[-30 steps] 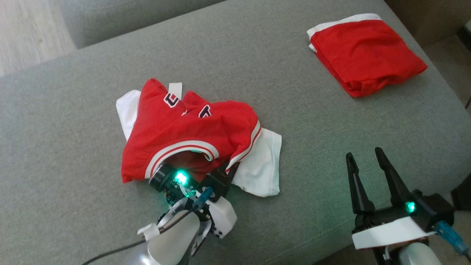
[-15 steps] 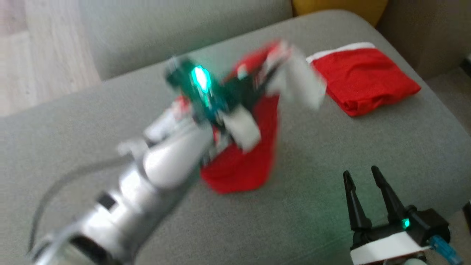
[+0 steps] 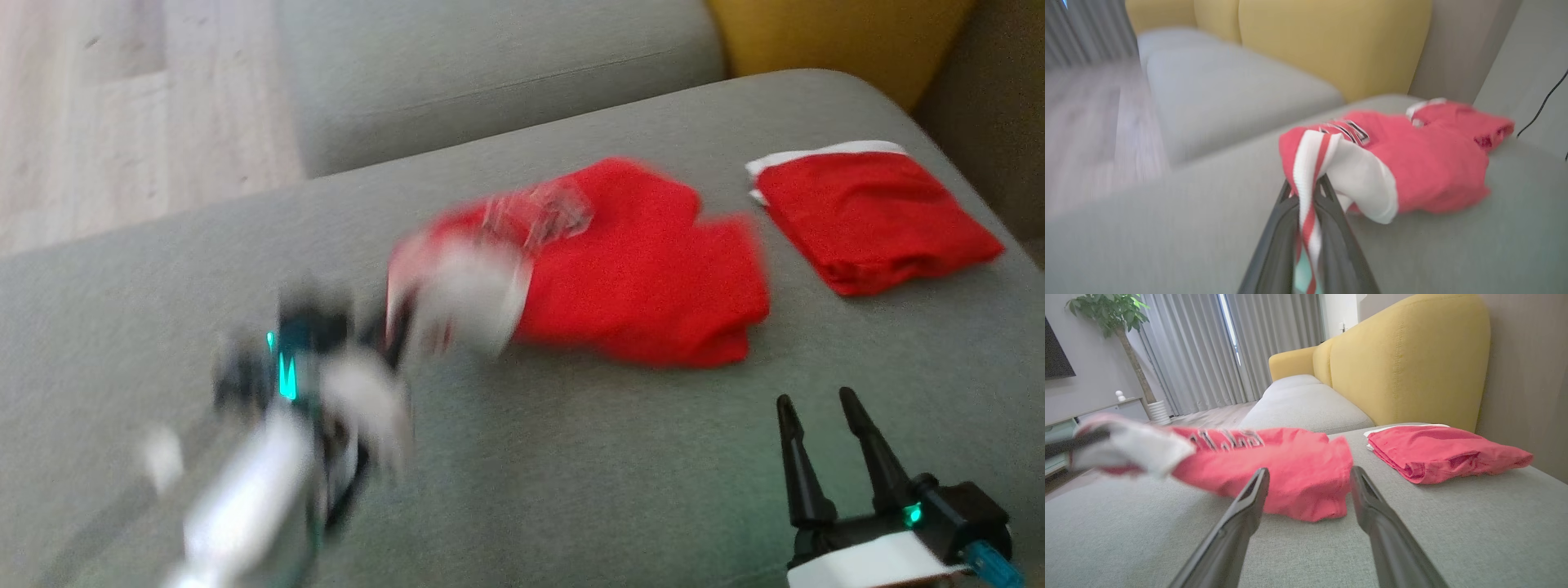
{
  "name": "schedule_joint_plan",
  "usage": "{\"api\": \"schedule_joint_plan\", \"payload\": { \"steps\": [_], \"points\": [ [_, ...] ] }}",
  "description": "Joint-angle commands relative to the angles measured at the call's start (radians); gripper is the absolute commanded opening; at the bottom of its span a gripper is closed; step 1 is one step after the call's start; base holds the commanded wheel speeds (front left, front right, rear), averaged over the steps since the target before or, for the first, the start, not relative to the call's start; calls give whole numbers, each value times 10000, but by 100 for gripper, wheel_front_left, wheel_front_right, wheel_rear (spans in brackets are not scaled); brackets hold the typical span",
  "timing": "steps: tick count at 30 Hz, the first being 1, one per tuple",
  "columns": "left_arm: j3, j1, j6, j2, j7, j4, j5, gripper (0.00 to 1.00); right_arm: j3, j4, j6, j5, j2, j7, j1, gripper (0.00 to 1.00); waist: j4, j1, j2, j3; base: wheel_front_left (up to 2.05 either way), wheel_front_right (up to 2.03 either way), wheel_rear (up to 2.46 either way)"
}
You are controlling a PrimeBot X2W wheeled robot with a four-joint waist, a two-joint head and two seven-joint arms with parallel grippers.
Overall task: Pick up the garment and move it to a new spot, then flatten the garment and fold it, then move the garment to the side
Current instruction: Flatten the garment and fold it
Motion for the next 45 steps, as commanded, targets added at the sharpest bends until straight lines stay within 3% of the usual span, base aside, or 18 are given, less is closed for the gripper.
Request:
{"api": "schedule_joint_plan", "payload": {
  "steps": [1,7,8,9,16,18,25,34,45],
  "points": [
    [336,456,151,328,-31,-483,-264,0,102,-378,-9,-54,-32,-38,-213,100,307,0,0,217,0,0,0],
    [435,2152,721,556,-663,-830,-402,0,63,-369,-9,-82,-143,-38,-282,100,779,0,0,455,0,0,0],
    [424,2307,821,558,-801,-889,-354,22,52,-370,-9,-82,-161,-38,-294,100,868,0,0,492,0,0,0],
    [420,2427,927,530,-958,-953,-302,100,57,-373,-9,-80,-178,-38,-308,100,944,0,0,529,0,0,0],
    [322,2984,2062,217,-2653,-1528,729,100,165,-367,-9,-65,-259,-38,-347,100,1275,0,0,645,0,0,0],
    [104,3185,2185,48,-2835,-1814,1043,100,206,-348,-9,-63,-297,-38,-329,100,1313,0,0,634,0,0,0],
    [-837,3559,1792,-465,-2304,-1525,1103,100,259,-342,-9,-74,-389,-38,-420,100,1392,0,0,757,0,0,0],
    [-240,2116,1922,-1164,-2461,1397,700,100,393,-355,-9,-7,-634,-38,-623,100,1282,0,0,1079,0,0,0],
    [155,220,1109,-1574,-2988,3512,614,99,481,-385,-9,9,-819,-38,-873,100,1124,0,0,1420,0,0,0]
  ]
}}
